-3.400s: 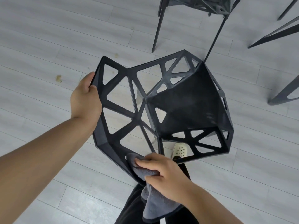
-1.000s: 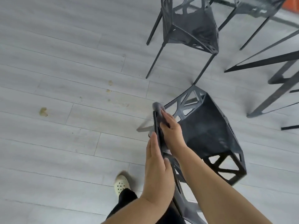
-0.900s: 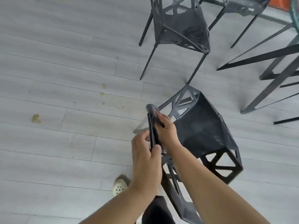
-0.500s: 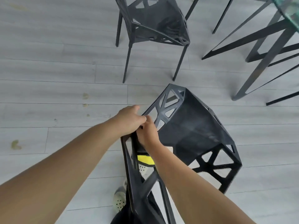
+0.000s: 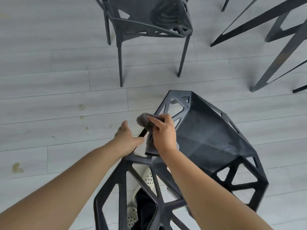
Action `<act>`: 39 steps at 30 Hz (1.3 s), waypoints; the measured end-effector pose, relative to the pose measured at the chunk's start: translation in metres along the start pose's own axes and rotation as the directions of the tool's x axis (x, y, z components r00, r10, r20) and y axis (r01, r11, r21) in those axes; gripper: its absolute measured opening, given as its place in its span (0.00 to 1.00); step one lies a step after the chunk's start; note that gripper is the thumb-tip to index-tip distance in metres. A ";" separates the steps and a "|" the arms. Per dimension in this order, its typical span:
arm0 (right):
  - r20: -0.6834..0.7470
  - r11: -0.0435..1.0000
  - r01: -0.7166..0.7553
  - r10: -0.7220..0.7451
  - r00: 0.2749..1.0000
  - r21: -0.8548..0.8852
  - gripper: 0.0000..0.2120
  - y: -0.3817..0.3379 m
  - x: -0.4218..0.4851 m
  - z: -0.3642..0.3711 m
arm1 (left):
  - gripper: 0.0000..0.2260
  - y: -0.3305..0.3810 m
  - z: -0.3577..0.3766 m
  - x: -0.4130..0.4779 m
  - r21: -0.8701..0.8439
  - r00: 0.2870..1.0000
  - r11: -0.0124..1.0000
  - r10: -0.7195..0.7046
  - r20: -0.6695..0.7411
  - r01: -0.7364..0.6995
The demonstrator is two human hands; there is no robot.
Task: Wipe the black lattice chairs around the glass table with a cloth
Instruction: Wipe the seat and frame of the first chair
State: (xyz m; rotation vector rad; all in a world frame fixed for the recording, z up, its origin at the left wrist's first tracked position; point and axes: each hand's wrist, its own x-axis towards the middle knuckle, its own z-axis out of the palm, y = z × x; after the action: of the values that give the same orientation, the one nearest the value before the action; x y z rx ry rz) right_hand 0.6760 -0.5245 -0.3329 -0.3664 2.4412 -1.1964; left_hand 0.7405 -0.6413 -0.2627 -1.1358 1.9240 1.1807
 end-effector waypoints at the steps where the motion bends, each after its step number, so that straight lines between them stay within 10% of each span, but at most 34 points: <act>1: 0.010 1.000 0.009 -0.009 1.000 -0.028 0.12 0.006 0.016 -0.004 | 0.37 0.001 0.005 0.006 0.012 0.999 1.000 0.022 0.044 -0.023; 7: -0.043 0.978 -0.194 0.191 0.981 -0.073 0.02 0.023 0.111 -0.034 | 0.21 0.004 0.026 0.027 0.237 0.963 0.938 0.223 0.151 -0.254; 13: -0.222 0.966 -0.176 0.131 0.966 -0.192 0.14 0.025 0.154 -0.057 | 0.22 -0.007 0.029 0.029 0.363 0.933 0.859 0.342 0.117 -0.360; 22: -0.003 0.857 -0.142 0.162 0.987 -0.495 0.34 0.048 0.034 0.008 | 0.20 -0.010 0.037 0.037 0.342 0.938 0.875 0.342 0.064 -0.342; 39: 0.263 0.819 -0.269 0.444 0.857 -0.507 0.24 0.083 -0.077 -0.005 | 0.14 -0.008 0.034 0.032 0.275 0.929 0.889 0.363 0.067 -0.367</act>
State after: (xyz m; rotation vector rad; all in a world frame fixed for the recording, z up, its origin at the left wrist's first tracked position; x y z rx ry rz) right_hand 0.7377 -0.4408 -0.3781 -0.2087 2.2837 -0.3402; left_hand 0.7353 -0.6238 -0.3067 -0.6279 2.2756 1.0448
